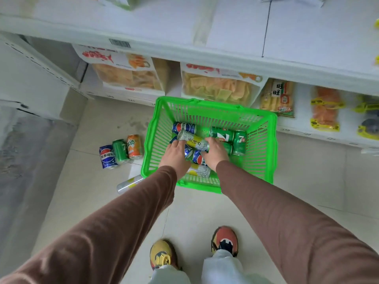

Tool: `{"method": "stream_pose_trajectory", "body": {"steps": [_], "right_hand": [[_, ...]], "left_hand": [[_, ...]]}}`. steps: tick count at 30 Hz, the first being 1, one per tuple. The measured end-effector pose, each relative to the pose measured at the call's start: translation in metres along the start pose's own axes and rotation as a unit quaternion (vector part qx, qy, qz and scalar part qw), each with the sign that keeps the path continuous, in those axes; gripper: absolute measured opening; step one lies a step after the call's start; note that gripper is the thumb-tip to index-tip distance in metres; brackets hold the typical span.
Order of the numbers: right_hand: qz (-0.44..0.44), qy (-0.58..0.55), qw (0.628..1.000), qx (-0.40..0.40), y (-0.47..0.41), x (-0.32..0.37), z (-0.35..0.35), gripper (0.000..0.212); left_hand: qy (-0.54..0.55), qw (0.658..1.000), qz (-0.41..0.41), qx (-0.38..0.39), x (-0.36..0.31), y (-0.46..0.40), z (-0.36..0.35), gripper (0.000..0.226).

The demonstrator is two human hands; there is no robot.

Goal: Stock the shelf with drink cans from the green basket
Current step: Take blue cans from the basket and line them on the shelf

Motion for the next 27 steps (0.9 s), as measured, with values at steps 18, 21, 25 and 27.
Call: {"method": "stream_pose_trajectory", "body": {"steps": [18,21,25,27], "right_hand": [[-0.001,0.050,0.998,-0.027,-0.152,-0.018,-0.069,0.069],[0.013,0.018,0.999,-0.045,-0.118,0.003,-0.048,0.072],[0.022,-0.017,0.998,-0.055,-0.041,0.039,-0.003,0.078],[0.020,-0.029,0.997,-0.061,0.008,0.062,0.027,0.076]], "left_hand": [[-0.014,0.999,0.030,0.005,0.084,-0.104,-0.062,0.059],[0.004,1.000,0.030,0.002,0.073,-0.080,-0.042,0.059],[0.040,0.999,0.026,-0.004,0.040,-0.021,0.006,0.057],[0.055,0.998,0.021,-0.006,0.019,0.016,0.039,0.058]]}}
Point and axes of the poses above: each hand's wrist, its own y-axis away from the middle knuckle, its own z-axis out of the back of the hand, x = y × z, the point moved 7 cm from there along -y, towards the middle knuckle, and after that the axes turned 11 degrees about x, right-handed, at the moved point
